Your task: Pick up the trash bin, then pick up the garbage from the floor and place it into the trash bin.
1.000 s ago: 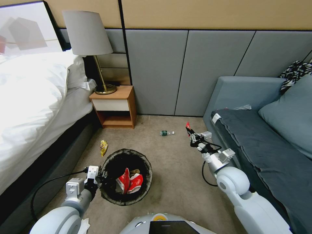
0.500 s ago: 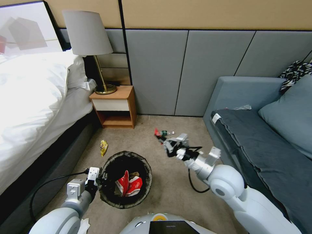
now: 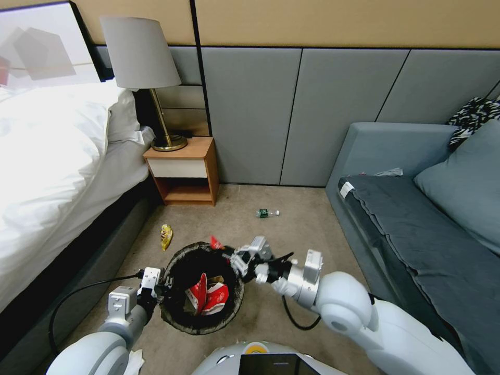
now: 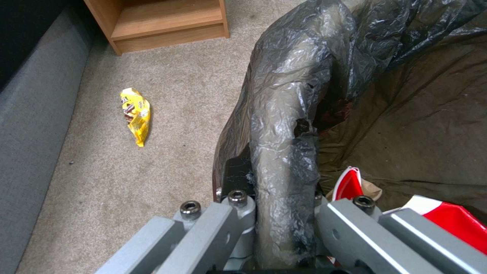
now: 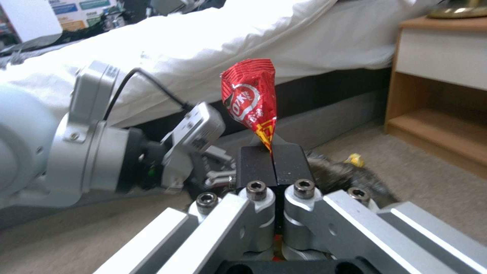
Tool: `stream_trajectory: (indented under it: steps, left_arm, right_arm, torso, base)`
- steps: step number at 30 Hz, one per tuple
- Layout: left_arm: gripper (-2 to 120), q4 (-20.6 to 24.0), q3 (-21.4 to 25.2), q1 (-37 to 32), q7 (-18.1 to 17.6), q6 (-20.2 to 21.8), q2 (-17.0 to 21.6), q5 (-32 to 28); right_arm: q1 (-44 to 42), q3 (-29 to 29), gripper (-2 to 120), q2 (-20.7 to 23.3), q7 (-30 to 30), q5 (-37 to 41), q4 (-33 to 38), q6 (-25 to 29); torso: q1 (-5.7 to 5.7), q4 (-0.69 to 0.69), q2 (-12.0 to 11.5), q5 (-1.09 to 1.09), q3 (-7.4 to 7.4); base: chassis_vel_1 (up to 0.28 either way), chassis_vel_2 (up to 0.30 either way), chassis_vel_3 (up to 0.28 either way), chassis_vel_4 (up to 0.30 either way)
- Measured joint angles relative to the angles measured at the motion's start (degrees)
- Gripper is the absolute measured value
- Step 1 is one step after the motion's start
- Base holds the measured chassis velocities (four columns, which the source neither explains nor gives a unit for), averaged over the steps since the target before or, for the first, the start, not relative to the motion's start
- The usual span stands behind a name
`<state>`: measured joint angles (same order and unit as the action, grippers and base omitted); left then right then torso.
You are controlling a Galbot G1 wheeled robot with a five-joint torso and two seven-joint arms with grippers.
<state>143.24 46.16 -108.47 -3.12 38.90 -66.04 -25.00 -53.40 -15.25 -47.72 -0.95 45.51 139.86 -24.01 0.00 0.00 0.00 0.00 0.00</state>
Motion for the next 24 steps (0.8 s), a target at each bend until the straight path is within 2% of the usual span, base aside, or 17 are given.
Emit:
stream_trajectory:
  steps: [11, 14, 15, 19, 24]
  left_arm:
    - [2, 0.0, -0.3, 0.7, -1.0, 1.5, -0.5, -0.7]
    - [2, 0.0, -0.3, 0.9, -1.1, 1.7, -0.6, -0.8]
    - [2, 0.0, -0.3, 0.9, -1.1, 1.7, -0.6, -0.8]
    - [2, 0.0, -0.5, 0.9, -1.1, 1.8, -1.0, -0.8]
    - [2, 0.0, -0.5, 1.0, -1.1, 1.8, -1.0, -0.8]
  right_arm:
    - [1.1, -2.7, 3, 0.5, 1.3, -2.0, 0.2, -1.1]
    - [1.9, -3.1, 15, 0.3, 1.8, -2.1, 0.2, -1.2]
    - [1.9, -3.1, 15, 0.3, 1.8, -2.1, 0.2, -1.2]
    - [2.3, -3.4, 35, 0.2, 2.4, -2.0, 0.1, -1.3]
    - [2.3, -3.5, 43, 0.2, 2.6, -2.0, 0.1, -1.3]
  torso:
    - [0.00, 0.00, 0.0, 0.00, 0.00]
    - [0.00, 0.00, 0.0, 0.00, 0.00]
    - [0.00, 0.00, 0.0, 0.00, 0.00]
    - [0.00, 0.00, 0.0, 0.00, 0.00]
    - [0.00, 0.00, 0.0, 0.00, 0.00]
  base:
    - [0.000, 0.000, 0.000, 0.000]
    - [0.000, 0.000, 0.000, 0.000]
    - [0.000, 0.000, 0.000, 0.000]
    - [0.000, 0.000, 0.000, 0.000]
    - [0.000, 0.000, 0.000, 0.000]
